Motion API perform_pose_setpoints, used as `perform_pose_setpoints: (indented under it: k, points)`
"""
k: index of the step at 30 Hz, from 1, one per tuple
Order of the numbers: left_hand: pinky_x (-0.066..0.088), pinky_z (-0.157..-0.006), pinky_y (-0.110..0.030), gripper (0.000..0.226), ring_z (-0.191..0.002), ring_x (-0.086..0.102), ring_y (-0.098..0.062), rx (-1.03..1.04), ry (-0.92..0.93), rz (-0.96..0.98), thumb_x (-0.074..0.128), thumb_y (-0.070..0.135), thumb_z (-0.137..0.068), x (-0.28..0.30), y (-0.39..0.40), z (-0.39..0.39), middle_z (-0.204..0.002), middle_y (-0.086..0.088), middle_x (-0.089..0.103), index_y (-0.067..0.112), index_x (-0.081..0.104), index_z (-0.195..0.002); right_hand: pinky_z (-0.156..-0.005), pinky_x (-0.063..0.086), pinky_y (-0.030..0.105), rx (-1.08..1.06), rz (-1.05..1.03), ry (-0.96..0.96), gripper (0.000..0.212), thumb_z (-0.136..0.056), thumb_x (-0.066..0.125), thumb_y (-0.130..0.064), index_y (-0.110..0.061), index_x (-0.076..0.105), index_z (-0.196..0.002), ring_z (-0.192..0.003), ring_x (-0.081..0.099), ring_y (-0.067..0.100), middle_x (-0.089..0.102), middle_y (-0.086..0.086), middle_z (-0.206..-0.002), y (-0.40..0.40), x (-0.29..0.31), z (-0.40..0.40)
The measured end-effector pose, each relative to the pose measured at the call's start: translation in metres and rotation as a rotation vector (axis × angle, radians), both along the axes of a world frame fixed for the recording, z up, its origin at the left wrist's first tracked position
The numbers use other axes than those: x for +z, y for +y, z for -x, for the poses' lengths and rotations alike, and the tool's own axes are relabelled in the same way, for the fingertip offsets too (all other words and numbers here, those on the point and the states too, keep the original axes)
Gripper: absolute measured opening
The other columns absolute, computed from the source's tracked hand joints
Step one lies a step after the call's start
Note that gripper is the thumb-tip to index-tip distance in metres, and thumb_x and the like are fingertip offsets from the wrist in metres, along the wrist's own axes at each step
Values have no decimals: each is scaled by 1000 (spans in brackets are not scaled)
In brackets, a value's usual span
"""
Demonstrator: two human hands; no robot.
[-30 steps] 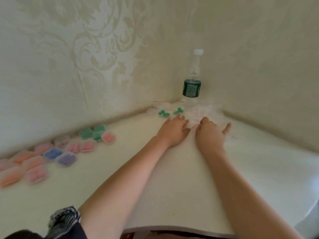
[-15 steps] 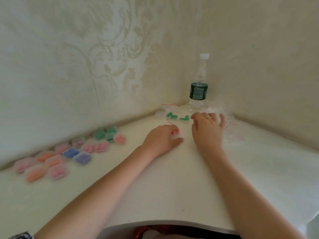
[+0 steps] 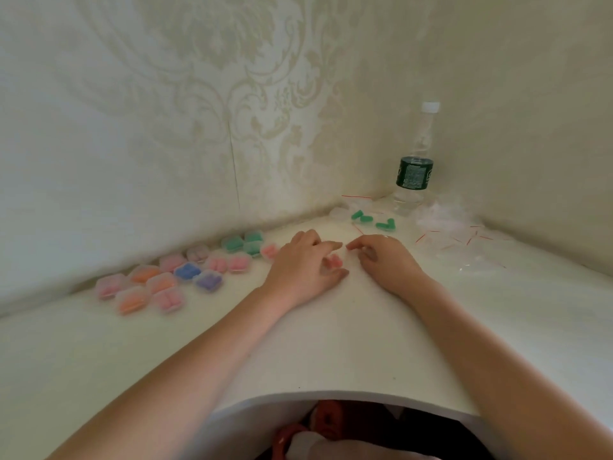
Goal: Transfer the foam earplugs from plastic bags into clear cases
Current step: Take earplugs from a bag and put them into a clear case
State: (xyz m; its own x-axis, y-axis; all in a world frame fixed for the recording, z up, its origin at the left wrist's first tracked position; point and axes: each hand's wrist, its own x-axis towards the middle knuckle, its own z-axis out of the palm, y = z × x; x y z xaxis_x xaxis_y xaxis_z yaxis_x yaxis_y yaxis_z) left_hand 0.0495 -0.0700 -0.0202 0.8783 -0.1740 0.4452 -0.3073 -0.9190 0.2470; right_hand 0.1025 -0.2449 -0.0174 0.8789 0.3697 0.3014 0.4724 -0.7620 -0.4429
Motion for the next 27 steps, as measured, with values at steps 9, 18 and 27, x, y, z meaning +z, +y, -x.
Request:
perform_pose_setpoints:
  k: [9,18,27]
  points:
    - [54,-68,-21,15,-68,65,-4,-29,49,750,53,13,-94,4,9,-11,-74,8,69,10,67,-87,-82,42,23,99,-195,-57,17,-86,66,-14,-18,68,-102,-91,55,11,61,-5,-99,24,0,-4]
    - [51,-39,-29,25,-36,55,-16,128,-60,1335,32,13,-103,12,11,-13,-72,-5,66,10,40,-79,-56,50,14,87,-1178,552,6,-87,66,-8,-6,66,-82,-54,59,6,65,1,-60,63,18,0]
    - [28,-45,-20,12,-45,40,-8,156,-569,720,47,23,-94,20,18,0,-49,9,40,17,44,-85,-65,44,21,-113,-1183,578,5,-84,71,-12,-10,68,-81,-60,45,10,53,2,-67,46,22,-6]
